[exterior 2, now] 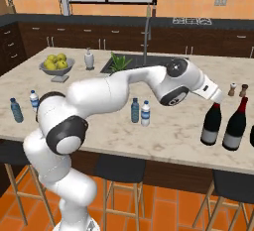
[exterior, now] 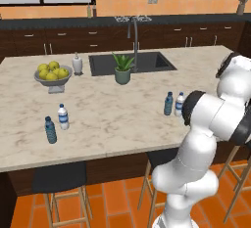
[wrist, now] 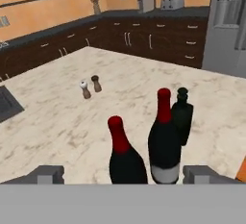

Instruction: Move the plastic bottles in the middle to the plastics group, and the glass bottles in the middle to the glass group.

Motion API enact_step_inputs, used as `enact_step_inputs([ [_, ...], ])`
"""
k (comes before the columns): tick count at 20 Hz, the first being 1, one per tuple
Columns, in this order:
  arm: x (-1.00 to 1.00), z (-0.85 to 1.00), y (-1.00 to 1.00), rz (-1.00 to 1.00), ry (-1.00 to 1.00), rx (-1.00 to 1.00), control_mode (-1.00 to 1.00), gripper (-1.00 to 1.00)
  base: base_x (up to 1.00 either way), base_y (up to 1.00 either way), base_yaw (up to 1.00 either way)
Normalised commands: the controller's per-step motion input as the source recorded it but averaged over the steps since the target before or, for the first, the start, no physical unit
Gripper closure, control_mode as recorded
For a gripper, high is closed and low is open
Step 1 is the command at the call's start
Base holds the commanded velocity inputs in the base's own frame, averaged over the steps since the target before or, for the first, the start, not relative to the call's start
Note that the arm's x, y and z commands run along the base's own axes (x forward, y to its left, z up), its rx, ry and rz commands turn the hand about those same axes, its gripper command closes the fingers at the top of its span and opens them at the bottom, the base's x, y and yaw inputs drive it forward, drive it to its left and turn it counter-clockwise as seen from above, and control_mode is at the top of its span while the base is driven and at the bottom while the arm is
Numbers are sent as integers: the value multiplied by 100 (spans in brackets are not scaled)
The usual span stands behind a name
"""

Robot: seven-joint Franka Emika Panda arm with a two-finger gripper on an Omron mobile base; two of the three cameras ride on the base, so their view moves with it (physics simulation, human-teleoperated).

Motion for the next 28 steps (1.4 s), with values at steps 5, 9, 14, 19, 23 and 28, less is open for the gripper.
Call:
enact_step_inputs([
  [5, -32, 33, 83, 18, 11, -14, -100, -100, 0, 0, 0],
  [9, -23, 25, 88, 15, 12, -7, -100, -100, 0, 0, 0],
  [14, -2, 12, 92, 8, 17, 0, -100, -100, 0, 0, 0],
  [19, 0, -5, 84, 14, 5, 10, -100, -100, 0, 0, 0],
  [23, 3, -23, 54, 27, 0, 21, -100, -100, 0, 0, 0],
  [28, 51, -26, 37, 21, 16, 13, -100, -100, 0, 0, 0],
])
